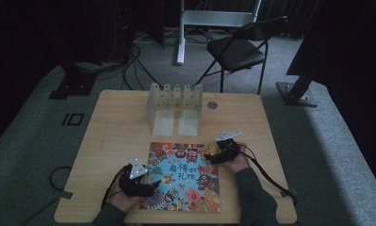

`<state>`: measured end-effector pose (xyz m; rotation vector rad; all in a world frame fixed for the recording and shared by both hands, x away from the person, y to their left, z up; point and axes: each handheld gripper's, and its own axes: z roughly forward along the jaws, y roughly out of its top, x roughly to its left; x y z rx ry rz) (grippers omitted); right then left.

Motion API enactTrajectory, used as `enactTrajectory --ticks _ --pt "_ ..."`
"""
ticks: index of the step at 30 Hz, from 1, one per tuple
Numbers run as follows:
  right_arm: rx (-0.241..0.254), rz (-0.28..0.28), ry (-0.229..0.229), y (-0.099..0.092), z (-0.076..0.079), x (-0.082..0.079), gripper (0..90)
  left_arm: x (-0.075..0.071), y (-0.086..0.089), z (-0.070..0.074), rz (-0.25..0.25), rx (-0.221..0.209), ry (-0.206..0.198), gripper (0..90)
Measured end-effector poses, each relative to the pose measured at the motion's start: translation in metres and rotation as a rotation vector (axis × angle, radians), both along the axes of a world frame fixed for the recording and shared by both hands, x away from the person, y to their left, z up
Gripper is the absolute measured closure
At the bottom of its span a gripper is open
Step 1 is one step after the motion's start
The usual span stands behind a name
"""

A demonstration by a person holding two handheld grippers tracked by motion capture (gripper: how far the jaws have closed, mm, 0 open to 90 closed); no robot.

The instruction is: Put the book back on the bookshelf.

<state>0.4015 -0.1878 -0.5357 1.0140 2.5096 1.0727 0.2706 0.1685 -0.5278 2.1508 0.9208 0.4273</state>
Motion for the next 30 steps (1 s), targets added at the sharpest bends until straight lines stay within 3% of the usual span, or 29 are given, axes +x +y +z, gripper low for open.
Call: enactTrajectory --ticks 19,30 --pt "0.081 -0.008 0.049 -0.001 -0.006 0.008 14.6 -0.022 -0.027 -0.007 -0.138 0.008 0.052 9.8" --pt "0.111 -0.011 0.047 -0.004 0.001 0.008 15.5 -0.038 -0.045 -0.008 -0.221 0.047 0.032 10.9"
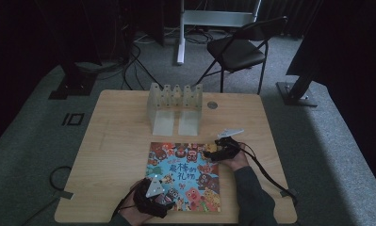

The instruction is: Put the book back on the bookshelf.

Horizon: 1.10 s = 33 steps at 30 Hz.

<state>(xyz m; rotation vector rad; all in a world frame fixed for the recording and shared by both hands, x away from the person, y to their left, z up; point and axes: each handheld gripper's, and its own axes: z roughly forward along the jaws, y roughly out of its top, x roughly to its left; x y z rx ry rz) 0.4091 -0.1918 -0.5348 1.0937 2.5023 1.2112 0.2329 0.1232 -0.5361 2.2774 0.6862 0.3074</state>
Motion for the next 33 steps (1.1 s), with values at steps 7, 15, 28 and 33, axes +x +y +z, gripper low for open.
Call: enactTrajectory --ticks 7,15,28,33 --pt "0.002 0.004 -0.012 0.000 0.007 0.000 16.0 -0.005 -0.006 0.001 -0.016 -0.009 -0.004 10.3" --pt "0.017 0.005 -0.026 0.000 0.015 0.000 16.7 -0.010 -0.012 0.002 -0.025 -0.008 -0.021 7.5" --pt "0.031 0.035 -0.058 0.015 0.027 0.000 22.9 -0.018 -0.031 -0.004 -0.083 0.055 -0.045 5.1" --pt "-0.024 0.014 -0.033 0.009 0.013 0.003 20.4 -0.016 -0.028 -0.005 -0.073 0.050 -0.039 5.1"
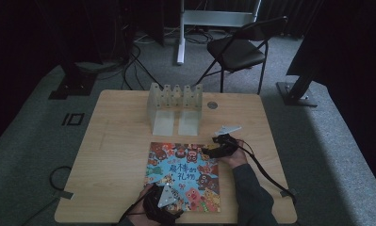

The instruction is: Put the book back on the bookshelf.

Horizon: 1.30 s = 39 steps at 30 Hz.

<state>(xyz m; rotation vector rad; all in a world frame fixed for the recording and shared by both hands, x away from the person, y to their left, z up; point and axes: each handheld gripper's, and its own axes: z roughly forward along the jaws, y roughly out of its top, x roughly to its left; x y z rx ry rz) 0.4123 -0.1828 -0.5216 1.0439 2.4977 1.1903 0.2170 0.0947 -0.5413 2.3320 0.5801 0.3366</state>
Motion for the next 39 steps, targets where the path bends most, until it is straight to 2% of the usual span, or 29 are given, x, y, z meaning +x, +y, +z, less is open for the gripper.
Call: enactTrajectory --ticks 5,10,11,12,15,20,26,39 --pt "-0.012 -0.023 0.026 -0.005 -0.013 0.002 18.6 0.000 -0.001 -0.001 -0.001 0.001 -0.005 5.1" --pt "-0.012 -0.016 0.050 -0.004 -0.019 0.002 18.6 -0.001 -0.001 -0.001 0.001 0.002 -0.008 5.1" --pt "-0.005 -0.018 0.053 -0.005 -0.019 0.002 18.6 -0.001 -0.001 -0.001 0.002 0.002 -0.009 5.1" --pt "0.021 -0.023 0.066 -0.007 -0.019 0.002 18.8 -0.001 -0.001 -0.001 0.002 0.002 -0.009 5.1" --pt "0.041 -0.022 0.077 -0.010 -0.020 0.002 18.9 -0.001 -0.002 -0.001 0.003 0.004 -0.012 5.1" --pt "0.089 -0.029 0.099 -0.014 -0.017 0.002 18.8 -0.003 -0.006 -0.001 -0.002 0.008 -0.019 3.8" --pt "0.128 -0.030 0.092 -0.017 -0.011 0.002 18.9 -0.003 -0.012 -0.001 -0.003 0.016 -0.041 2.5" --pt "0.162 -0.023 0.078 -0.019 0.004 0.001 18.8 -0.003 -0.030 0.002 -0.024 -0.001 -0.081 1.8"
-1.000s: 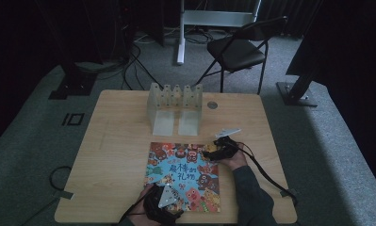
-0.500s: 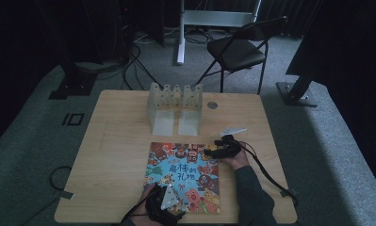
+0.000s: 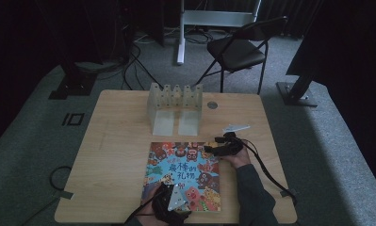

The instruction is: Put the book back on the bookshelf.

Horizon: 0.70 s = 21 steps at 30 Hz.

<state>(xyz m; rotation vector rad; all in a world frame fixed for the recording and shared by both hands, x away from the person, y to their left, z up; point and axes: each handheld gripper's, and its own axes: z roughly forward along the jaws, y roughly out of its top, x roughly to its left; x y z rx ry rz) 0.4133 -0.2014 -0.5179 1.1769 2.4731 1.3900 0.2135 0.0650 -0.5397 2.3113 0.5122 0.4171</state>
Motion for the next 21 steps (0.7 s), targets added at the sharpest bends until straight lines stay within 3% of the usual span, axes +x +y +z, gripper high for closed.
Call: enactTrajectory --ticks 7,15,21 --pt "0.030 0.001 0.000 -0.002 0.007 0.000 18.8 -0.001 -0.011 0.003 -0.003 0.000 -0.026 1.1" --pt "0.036 0.011 -0.014 -0.001 0.017 -0.001 18.9 0.000 -0.011 0.008 -0.002 -0.040 -0.034 1.1" --pt "0.068 0.016 -0.021 -0.002 0.023 0.000 19.3 0.001 -0.008 0.013 0.001 -0.075 -0.036 1.1"
